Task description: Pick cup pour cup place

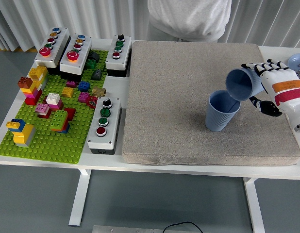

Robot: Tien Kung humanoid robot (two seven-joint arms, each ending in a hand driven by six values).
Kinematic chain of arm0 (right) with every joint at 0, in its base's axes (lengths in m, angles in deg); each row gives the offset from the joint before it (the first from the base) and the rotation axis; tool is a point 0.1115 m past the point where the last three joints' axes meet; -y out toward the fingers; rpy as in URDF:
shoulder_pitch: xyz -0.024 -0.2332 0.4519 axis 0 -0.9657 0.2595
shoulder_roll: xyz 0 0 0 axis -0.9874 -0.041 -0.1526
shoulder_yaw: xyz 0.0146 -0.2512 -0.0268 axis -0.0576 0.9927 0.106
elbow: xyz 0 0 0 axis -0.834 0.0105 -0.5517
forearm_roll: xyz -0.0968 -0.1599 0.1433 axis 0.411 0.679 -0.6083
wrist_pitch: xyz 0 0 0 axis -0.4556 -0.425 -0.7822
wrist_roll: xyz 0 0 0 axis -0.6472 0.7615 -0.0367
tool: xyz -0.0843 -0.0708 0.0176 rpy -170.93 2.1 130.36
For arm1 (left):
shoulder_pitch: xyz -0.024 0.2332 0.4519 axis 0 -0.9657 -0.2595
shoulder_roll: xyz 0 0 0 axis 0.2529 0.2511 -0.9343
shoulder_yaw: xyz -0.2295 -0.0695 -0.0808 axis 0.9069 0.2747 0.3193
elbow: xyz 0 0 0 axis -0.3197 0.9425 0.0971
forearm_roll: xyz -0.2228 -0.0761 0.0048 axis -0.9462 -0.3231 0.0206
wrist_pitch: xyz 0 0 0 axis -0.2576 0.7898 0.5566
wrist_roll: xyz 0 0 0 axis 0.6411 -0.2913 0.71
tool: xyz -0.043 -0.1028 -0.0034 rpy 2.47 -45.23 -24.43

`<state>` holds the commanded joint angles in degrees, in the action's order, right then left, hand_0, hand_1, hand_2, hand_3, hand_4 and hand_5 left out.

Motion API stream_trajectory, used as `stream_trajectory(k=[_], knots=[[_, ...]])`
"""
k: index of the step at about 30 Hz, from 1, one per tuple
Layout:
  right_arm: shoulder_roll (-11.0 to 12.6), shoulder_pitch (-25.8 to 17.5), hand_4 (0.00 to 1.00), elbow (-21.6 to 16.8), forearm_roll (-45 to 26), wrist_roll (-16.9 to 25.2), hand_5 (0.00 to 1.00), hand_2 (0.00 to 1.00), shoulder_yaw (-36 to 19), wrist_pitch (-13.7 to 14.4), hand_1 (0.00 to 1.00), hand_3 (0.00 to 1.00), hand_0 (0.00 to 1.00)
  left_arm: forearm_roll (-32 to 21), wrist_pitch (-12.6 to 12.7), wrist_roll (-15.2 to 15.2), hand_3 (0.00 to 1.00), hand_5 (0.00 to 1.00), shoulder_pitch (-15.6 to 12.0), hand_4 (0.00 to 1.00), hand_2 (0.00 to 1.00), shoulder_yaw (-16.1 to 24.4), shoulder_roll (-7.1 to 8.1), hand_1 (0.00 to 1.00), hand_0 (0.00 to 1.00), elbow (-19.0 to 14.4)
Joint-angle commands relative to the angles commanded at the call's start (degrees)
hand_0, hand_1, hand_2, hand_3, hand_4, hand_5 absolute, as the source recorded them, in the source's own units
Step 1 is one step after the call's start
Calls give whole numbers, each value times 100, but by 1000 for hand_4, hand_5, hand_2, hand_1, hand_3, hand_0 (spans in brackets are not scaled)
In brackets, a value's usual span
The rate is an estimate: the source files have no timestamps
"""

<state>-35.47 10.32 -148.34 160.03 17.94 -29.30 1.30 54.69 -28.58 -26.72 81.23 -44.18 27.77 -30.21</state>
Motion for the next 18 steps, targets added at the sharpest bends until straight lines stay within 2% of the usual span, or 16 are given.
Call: stream_trajectory(k=[9, 18], knots=[[28, 22, 618, 15, 56, 3, 2, 709, 89, -4, 778, 708, 918, -7, 4, 1, 660, 914, -32, 504, 820, -7, 10, 760, 735, 0], [163, 210, 614, 44, 149, -43, 2, 710, 226, 31, 779, 703, 919, 4, 0, 6, 661, 914, -21, 505, 820, -10, 13, 760, 735, 0]])
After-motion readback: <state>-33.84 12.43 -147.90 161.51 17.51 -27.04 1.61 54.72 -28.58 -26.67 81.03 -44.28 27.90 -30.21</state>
